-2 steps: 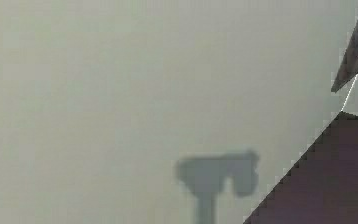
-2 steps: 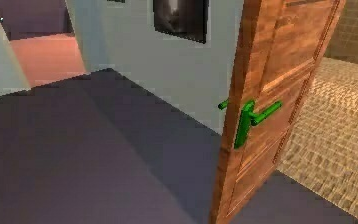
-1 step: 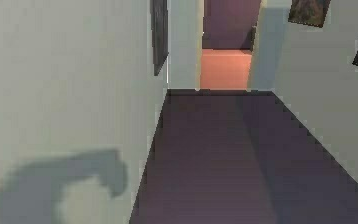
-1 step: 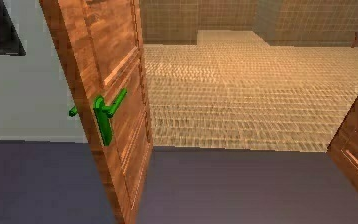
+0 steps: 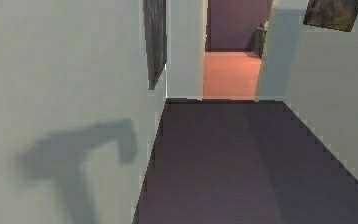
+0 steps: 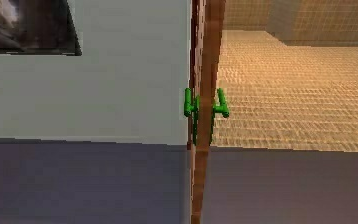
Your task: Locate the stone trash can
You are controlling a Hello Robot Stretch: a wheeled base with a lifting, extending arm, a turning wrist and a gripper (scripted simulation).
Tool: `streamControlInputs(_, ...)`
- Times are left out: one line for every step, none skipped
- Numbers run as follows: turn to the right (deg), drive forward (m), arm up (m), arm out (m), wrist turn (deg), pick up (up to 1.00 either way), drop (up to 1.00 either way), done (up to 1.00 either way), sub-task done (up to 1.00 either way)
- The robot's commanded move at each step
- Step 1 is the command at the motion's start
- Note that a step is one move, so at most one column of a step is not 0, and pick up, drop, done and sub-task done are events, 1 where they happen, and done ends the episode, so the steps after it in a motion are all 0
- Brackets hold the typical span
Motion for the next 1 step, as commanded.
streamControlInputs(15.0,0.0,0.0,0.0,0.0,0.0,0.0,0.0,0.0)
